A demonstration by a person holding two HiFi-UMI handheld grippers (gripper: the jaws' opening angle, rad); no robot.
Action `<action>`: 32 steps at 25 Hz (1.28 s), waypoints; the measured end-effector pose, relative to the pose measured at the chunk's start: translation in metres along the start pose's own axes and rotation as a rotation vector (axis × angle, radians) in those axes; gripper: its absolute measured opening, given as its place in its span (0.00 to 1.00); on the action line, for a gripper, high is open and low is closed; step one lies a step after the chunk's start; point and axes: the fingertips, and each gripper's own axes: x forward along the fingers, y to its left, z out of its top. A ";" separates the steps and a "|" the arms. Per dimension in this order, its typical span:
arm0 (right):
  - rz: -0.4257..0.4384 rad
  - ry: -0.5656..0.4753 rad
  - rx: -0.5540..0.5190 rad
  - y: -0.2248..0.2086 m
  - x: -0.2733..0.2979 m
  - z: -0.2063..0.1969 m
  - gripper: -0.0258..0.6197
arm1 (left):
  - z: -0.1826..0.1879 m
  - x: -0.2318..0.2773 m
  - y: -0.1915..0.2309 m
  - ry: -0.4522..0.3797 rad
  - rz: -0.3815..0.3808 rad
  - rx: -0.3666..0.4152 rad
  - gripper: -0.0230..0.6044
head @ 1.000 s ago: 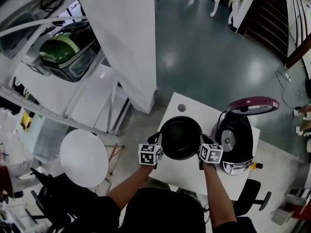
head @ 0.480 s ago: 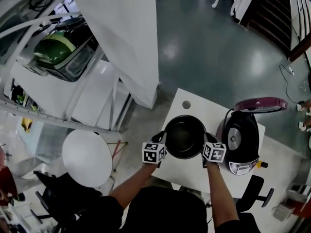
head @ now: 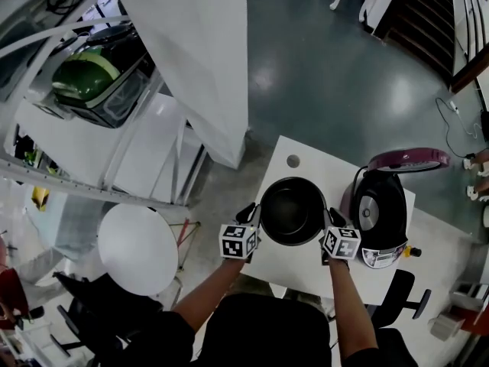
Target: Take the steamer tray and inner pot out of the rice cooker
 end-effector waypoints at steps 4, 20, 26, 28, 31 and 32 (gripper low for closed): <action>0.063 -0.038 -0.033 0.030 -0.043 0.002 0.08 | 0.010 -0.025 -0.022 -0.055 -0.094 -0.033 0.08; 0.190 -0.300 0.011 0.028 -0.286 -0.085 0.04 | -0.046 -0.166 -0.227 -0.251 -0.248 0.138 0.04; 0.105 -0.418 0.056 -0.049 -0.410 -0.148 0.04 | -0.116 -0.232 -0.322 -0.284 -0.240 0.204 0.04; 0.085 -0.445 0.054 -0.069 -0.451 -0.168 0.04 | -0.141 -0.263 -0.359 -0.299 -0.237 0.247 0.04; 0.065 -0.471 0.032 -0.087 -0.504 -0.197 0.04 | -0.177 -0.302 -0.404 -0.309 -0.245 0.243 0.04; 0.060 -0.475 0.030 -0.091 -0.519 -0.208 0.04 | -0.189 -0.312 -0.415 -0.306 -0.243 0.235 0.04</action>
